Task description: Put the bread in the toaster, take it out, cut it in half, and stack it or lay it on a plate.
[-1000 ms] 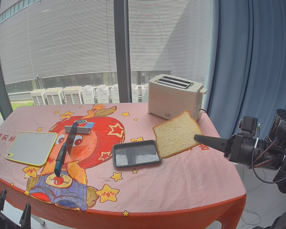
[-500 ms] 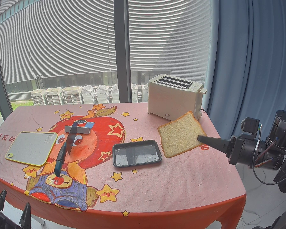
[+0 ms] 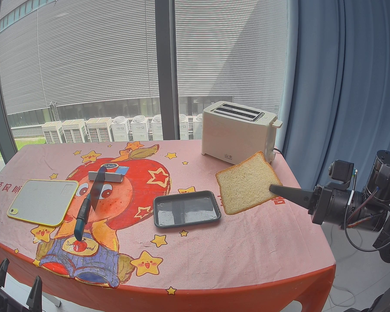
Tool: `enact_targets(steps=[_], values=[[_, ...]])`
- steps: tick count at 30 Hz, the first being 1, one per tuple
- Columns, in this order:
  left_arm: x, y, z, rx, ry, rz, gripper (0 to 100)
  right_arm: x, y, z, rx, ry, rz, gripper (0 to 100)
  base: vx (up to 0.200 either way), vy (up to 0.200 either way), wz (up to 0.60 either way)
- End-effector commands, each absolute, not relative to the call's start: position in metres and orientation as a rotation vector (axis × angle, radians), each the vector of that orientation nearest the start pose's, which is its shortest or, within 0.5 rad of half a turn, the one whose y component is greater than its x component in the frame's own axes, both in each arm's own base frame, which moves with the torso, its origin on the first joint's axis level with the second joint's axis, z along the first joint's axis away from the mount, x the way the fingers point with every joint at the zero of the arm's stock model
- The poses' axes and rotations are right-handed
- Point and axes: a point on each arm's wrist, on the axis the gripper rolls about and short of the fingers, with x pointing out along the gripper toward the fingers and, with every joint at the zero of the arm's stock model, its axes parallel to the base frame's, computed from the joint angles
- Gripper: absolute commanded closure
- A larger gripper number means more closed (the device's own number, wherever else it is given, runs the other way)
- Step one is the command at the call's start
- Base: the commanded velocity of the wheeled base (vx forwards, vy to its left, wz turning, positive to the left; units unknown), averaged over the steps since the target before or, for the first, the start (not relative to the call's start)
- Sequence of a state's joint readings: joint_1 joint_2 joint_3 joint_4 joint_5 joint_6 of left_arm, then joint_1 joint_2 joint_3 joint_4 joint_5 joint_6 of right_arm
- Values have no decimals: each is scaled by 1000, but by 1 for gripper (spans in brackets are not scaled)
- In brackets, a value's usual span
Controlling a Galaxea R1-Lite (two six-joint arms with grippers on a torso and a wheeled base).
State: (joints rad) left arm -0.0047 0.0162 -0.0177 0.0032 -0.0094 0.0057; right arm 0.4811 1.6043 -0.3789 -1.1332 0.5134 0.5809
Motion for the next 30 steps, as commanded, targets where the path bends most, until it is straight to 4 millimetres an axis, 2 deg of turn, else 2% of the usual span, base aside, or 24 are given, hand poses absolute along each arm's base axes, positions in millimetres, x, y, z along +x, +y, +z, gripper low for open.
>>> enact_targets(steps=[1, 30], values=[[-23, 0, 75, 6, 3, -14, 0, 207, 121, 152, 533, 382, 938, 100, 0, 0, 0], [-23, 0, 75, 6, 3, -14, 0, 207, 119, 151, 530, 381, 932, 100, 0, 0, 0]])
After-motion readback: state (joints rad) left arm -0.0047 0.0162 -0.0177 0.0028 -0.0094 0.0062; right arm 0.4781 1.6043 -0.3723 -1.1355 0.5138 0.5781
